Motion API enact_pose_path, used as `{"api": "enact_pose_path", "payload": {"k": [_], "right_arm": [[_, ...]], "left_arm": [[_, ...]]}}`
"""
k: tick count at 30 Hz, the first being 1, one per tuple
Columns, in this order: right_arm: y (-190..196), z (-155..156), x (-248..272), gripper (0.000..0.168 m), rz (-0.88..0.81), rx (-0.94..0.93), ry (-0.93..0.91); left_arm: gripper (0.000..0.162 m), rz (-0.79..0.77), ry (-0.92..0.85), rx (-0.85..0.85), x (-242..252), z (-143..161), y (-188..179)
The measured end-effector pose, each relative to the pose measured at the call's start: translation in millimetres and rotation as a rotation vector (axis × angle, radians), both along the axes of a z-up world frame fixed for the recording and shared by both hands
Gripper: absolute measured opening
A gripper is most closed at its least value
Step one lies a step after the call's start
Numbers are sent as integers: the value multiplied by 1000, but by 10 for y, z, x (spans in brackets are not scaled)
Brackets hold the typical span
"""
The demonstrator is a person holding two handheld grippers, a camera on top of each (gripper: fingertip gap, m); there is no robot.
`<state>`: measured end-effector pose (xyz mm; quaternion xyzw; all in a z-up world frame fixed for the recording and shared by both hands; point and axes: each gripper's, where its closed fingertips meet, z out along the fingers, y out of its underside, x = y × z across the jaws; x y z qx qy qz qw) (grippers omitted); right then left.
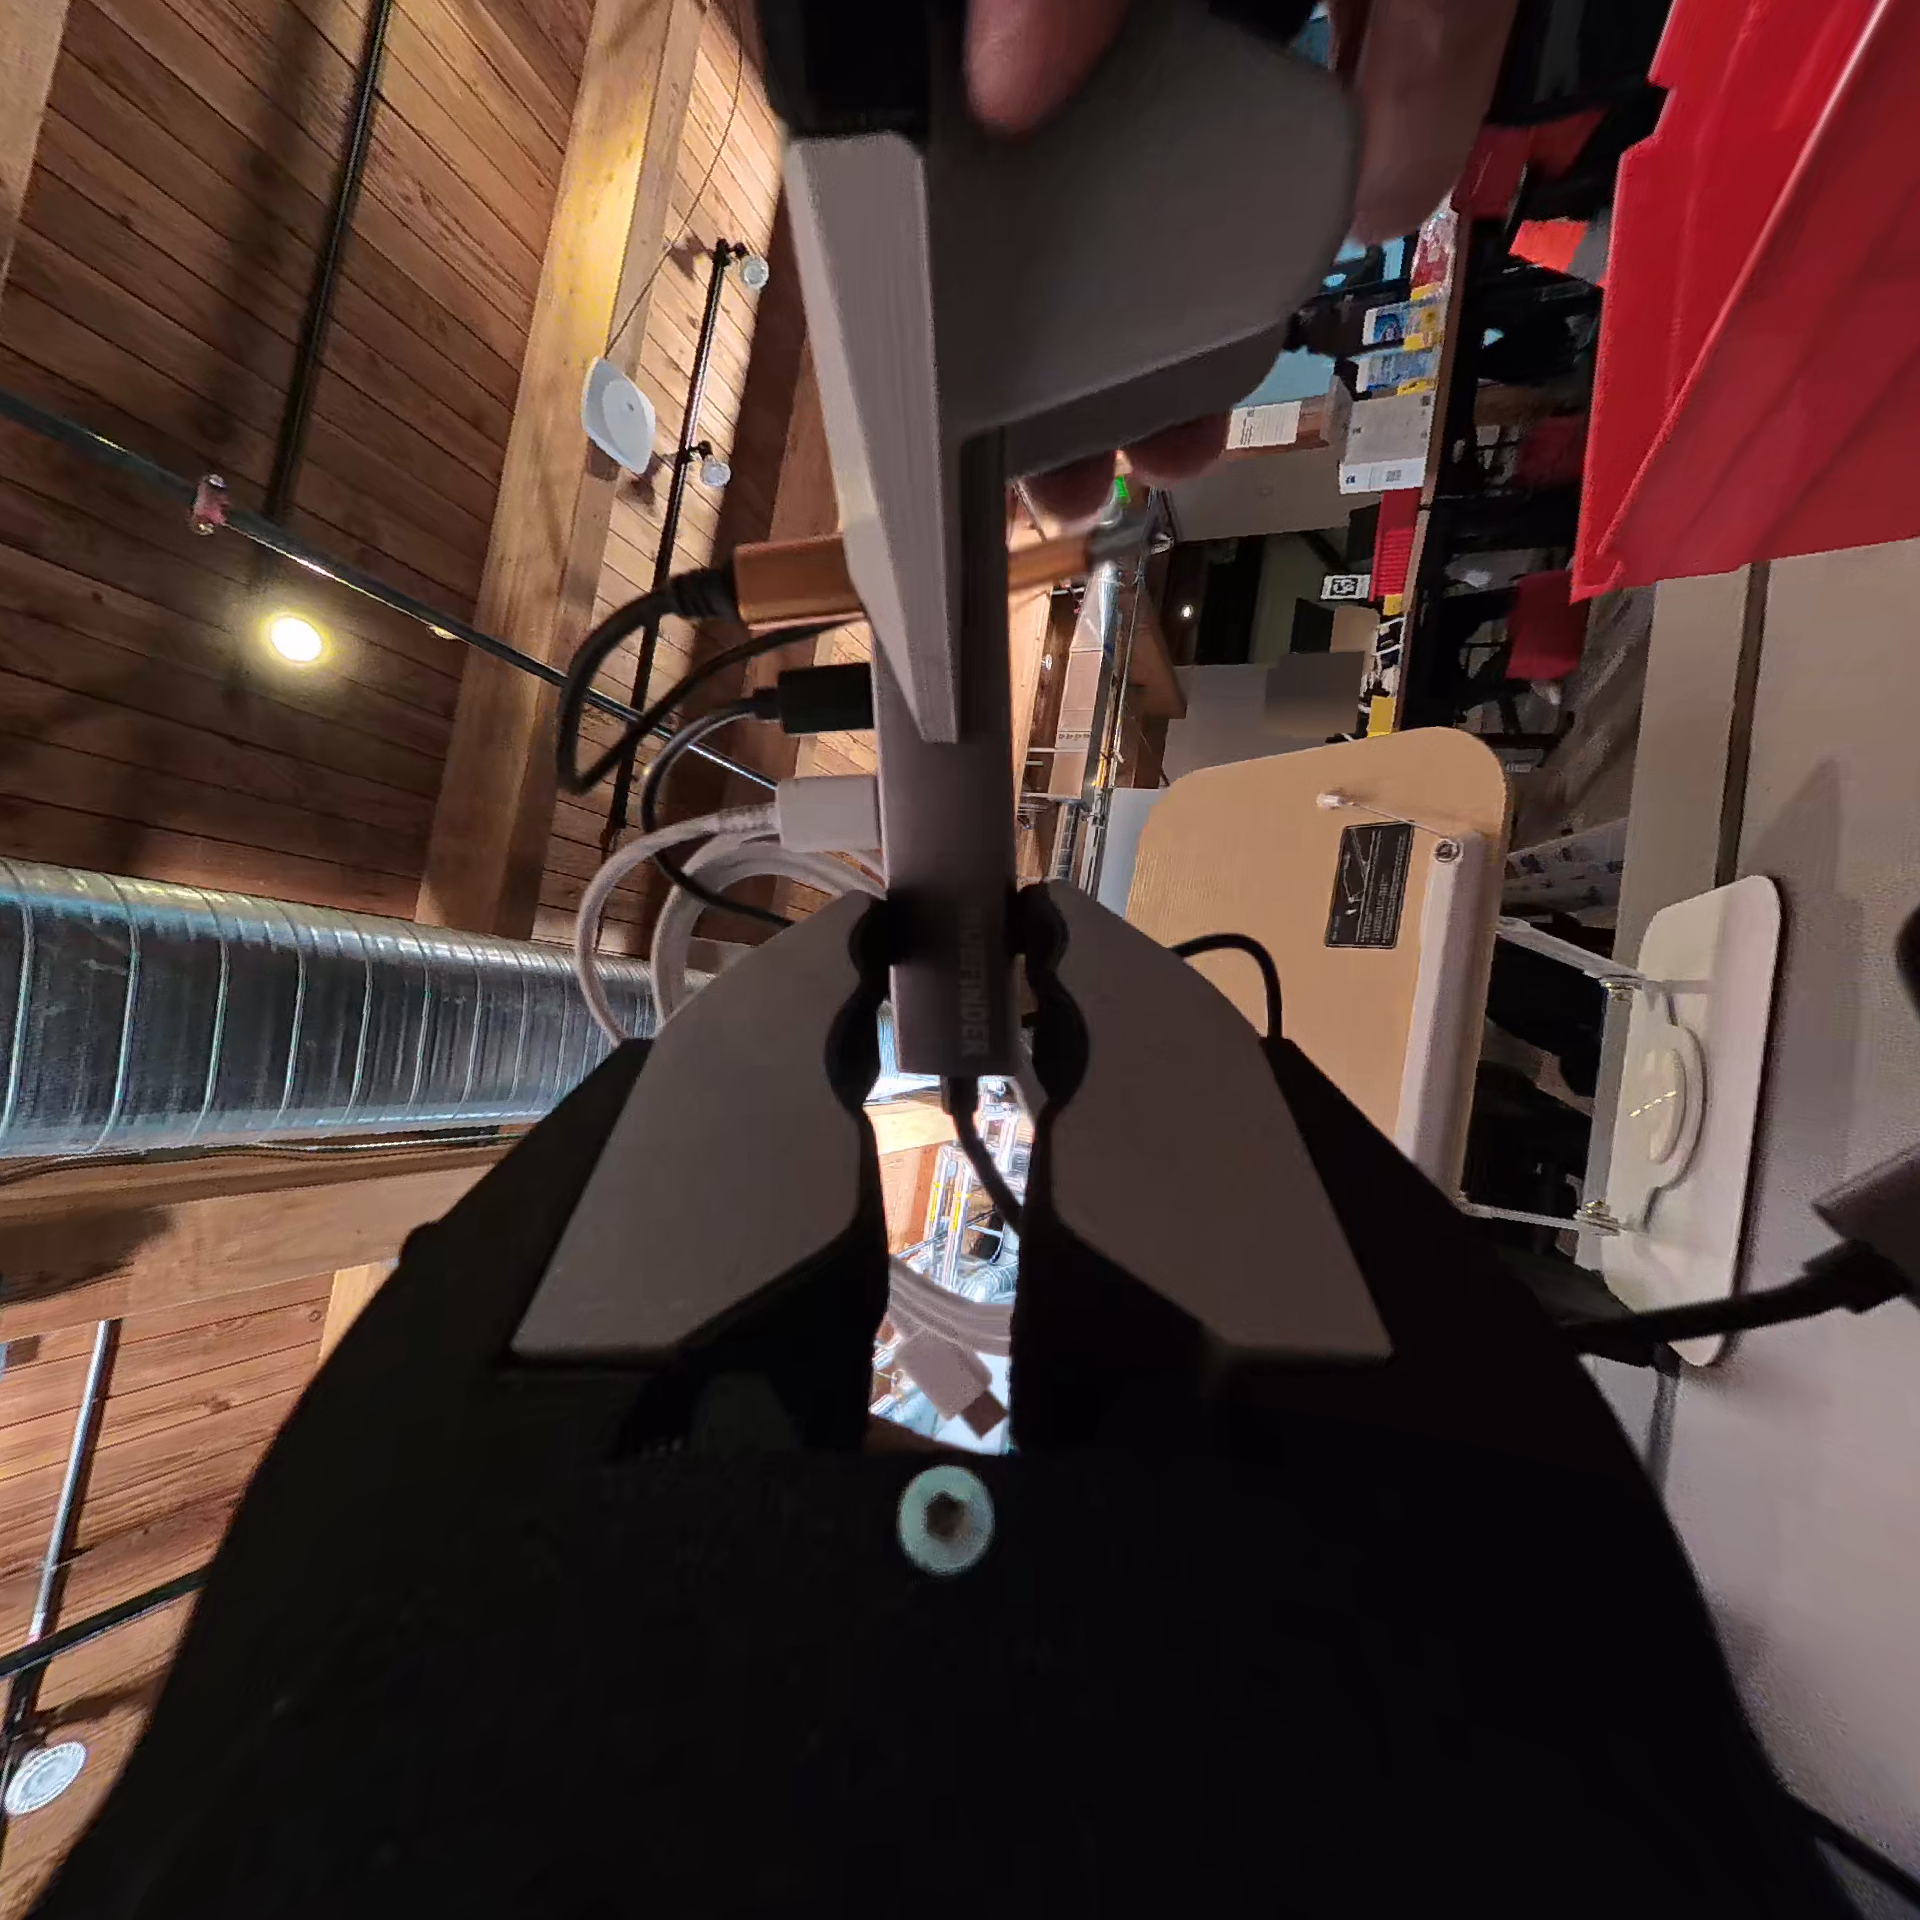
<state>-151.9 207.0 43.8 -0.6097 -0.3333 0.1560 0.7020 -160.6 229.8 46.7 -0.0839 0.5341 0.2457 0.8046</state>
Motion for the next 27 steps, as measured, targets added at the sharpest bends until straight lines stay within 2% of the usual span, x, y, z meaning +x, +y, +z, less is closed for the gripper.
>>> {"api": "enact_pose_path", "payload": {"k": [4,5,8,9,10,11,13,14,16,18,20,24,27], "right_arm": [[86,-170,-14,8,-6,15,-95],[154,-229,14,8,-49,40,-155],[424,-500,105,8,-223,122,-405],[515,-588,136,8,-276,155,-488],[589,-671,139,8,-310,190,-556],[651,-755,111,8,-321,225,-604],[765,-950,19,8,-321,275,-677],[807,-1038,-37,8,-317,299,-698],[832,-1197,-162,8,-299,341,-711],[802,-1327,-254,8,-291,377,-704],[746,-1430,-322,8,-278,422,-707],[677,-1543,-436,8,-227,456,-749],[673,-1557,-504,8,-206,456,-741]], "left_arm": [[25,31,36,-37,21,-164,114],[28,61,85,-91,41,-275,195],[12,153,168,-321,-75,-611,349],[12,176,165,-427,-160,-731,362],[12,173,134,-575,-245,-850,332],[12,145,119,-791,-310,-1015,245],[13,51,37,-1303,-383,-1263,-5],[21,-13,-20,-1537,-396,-1321,-120],[28,-113,-188,-1803,-451,-1315,-151],[31,-147,-286,-1883,-516,-1348,-70],[32,-105,-327,-1851,-572,-1424,61],[29,-144,-279,-1859,-496,-1528,30],[24,-132,-257,-1777,-456,-1558,1]]}}
